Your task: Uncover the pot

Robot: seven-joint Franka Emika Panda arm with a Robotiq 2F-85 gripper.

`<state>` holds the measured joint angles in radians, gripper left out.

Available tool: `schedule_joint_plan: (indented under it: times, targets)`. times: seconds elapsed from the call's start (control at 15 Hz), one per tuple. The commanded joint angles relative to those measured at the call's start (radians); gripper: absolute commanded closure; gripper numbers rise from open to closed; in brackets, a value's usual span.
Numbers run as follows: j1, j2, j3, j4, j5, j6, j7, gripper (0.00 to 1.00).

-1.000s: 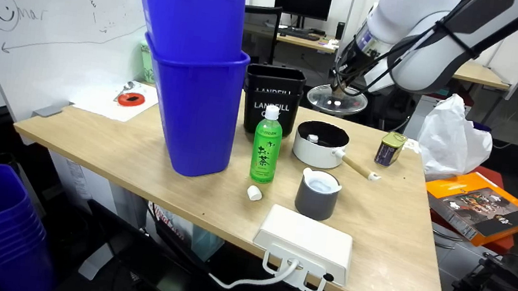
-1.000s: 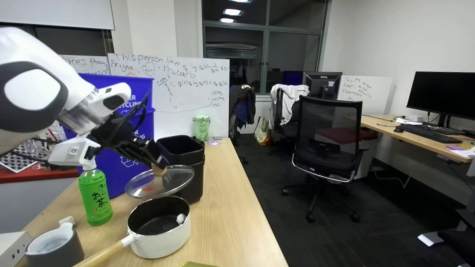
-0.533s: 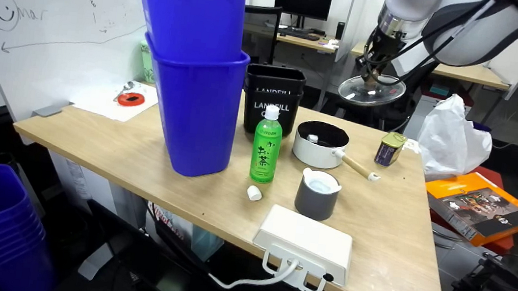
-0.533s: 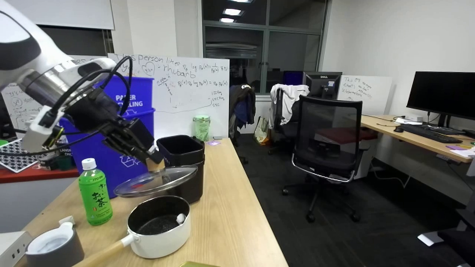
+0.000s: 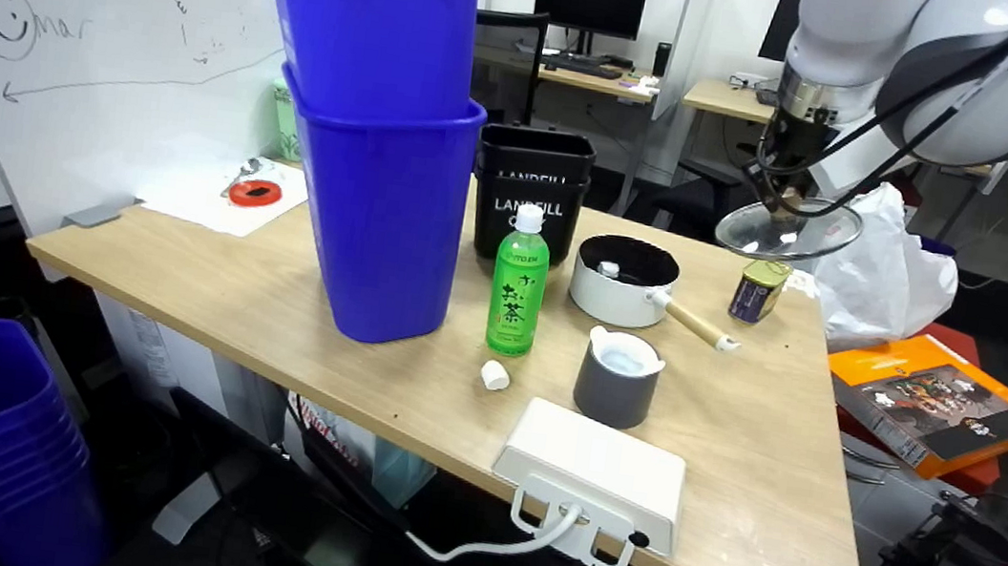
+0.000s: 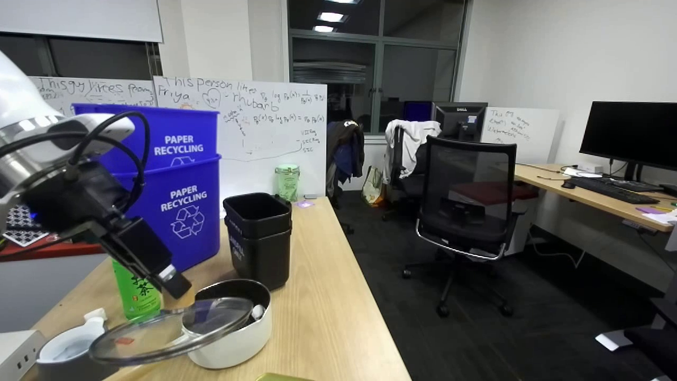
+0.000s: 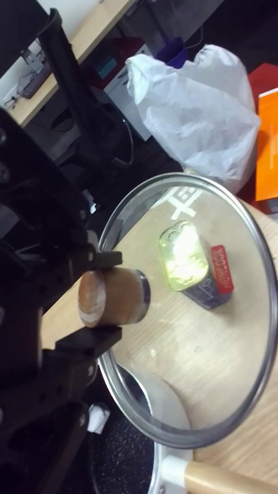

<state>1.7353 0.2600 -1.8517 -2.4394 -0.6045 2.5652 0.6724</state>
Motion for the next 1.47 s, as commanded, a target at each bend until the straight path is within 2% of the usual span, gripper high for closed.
schedule_joint_plan:
  times: [0.0,0.27,0.47,1.4]
  targets:
    - [0.164,0.114,-0.170,-0.105,0.128,-0.022,-0.016,0.84]
    - [0.320,0.189,-0.321,-0.258,0.249,-0.032,-0.065,0.84]
    - [0.428,0.202,-0.390,-0.350,0.339,-0.020,-0.081,0.84]
    - [0.680,-0.049,-0.382,-0.348,0.468,0.085,-0.061,0.84]
